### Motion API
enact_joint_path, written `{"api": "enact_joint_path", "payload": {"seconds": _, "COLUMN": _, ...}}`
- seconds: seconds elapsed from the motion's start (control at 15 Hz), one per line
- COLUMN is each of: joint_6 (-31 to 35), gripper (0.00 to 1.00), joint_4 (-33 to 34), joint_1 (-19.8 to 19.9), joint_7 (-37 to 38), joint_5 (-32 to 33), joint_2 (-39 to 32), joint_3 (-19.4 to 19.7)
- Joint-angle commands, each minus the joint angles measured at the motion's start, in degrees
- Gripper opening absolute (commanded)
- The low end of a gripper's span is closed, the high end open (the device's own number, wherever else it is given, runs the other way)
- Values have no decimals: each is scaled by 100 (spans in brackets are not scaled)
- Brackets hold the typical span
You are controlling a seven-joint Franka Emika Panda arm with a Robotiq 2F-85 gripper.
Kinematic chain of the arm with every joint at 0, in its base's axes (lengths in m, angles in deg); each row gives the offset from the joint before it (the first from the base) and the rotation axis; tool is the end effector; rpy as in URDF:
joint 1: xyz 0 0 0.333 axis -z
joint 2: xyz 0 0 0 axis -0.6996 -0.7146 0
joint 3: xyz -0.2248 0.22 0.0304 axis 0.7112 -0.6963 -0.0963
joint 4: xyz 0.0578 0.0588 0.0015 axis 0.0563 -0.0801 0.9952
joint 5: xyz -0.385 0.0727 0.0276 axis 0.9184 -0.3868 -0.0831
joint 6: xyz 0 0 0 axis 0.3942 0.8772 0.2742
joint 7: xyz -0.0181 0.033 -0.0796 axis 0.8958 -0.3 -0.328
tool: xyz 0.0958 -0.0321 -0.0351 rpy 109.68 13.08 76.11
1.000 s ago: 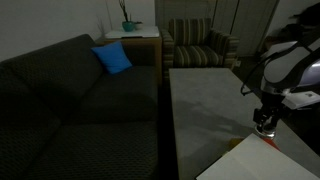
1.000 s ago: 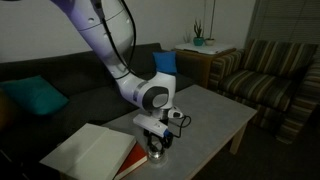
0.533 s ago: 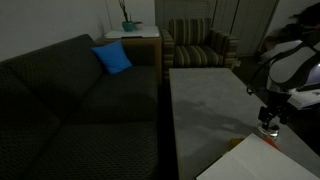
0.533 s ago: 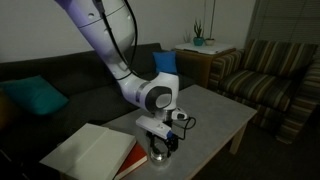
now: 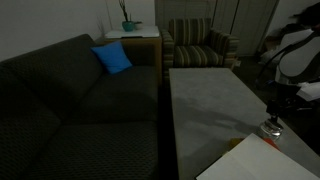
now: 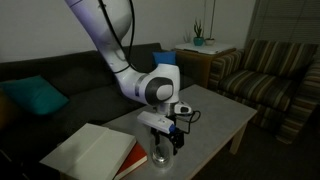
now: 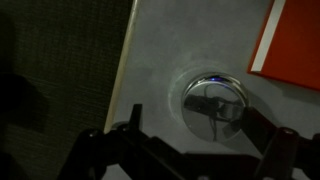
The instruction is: Place the lid of the silver container on the table, open the black book, then close the container
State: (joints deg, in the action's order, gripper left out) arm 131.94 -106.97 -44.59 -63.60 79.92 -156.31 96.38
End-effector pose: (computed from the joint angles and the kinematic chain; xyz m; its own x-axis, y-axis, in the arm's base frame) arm 0.6161 -0.0738 -0.0858 0.9795 0.0589 -0.1926 0.0845 -0.9882 0.1276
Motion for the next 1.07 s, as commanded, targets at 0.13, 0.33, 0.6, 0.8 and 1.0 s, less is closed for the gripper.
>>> {"api": "enact_joint_path", "payload": {"seconds": 0.13, "joint_6": 437, "gripper": 100, "joint_4": -843, "joint_1": -84, "joint_7": 249, "joint_5": 274, "joint_2": 536, "joint_3": 130}}
{"api": "enact_joint_path", "payload": {"seconds": 0.33, "joint_6": 568, "gripper": 100, "joint_4": -1039, "joint_1": -68, "joint_7": 246, "joint_5": 295, "joint_2": 641, "joint_3": 139}}
{"api": "enact_joint_path", "payload": {"seconds": 0.6, "joint_6": 671, "gripper": 100, "joint_4": -1187, "joint_1": -64, "joint_7": 236, "joint_5": 293, "joint_2": 719, "joint_3": 156}}
{"api": "enact_joint_path", "payload": {"seconds": 0.8, "joint_6": 739, "gripper": 100, "joint_4": -1272, "joint_1": -84, "joint_7": 274, "joint_5": 294, "joint_2": 762, "joint_3": 200}}
{"api": "enact_joint_path", "payload": {"seconds": 1.0, "joint_6": 772, "gripper": 100, "joint_4": -1315, "joint_1": -181, "joint_7": 471, "joint_5": 303, "joint_2": 750, "joint_3": 362}}
